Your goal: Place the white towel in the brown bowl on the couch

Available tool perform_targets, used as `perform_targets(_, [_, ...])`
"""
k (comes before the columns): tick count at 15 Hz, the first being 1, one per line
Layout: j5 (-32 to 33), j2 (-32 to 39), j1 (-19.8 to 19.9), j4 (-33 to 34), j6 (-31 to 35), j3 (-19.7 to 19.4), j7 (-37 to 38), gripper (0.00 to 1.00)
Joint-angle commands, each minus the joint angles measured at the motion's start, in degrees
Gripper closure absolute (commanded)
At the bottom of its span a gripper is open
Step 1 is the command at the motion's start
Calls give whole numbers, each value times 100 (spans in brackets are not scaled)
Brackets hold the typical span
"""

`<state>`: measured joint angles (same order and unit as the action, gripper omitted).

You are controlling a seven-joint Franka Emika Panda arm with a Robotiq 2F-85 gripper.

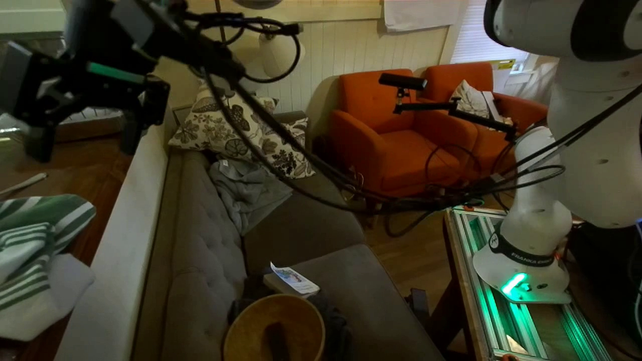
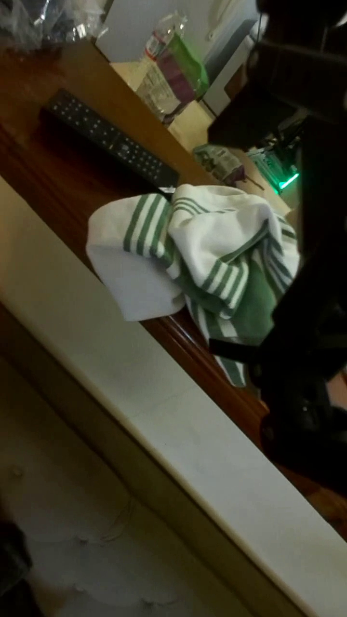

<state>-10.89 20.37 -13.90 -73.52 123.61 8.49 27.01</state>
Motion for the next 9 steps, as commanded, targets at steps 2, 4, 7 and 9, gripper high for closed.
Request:
perform_targets(2, [764,1477,-532,1591,-280,-264,829,0])
perform_targets(4, [1034,1911,-699,2078,-230,-450,1092,0])
perform_targets(7, [1318,2411,-865,2766,-217,-673,1212,0])
perform_targets(9, [1128,2082,-754,2149,-97,-568,962,0])
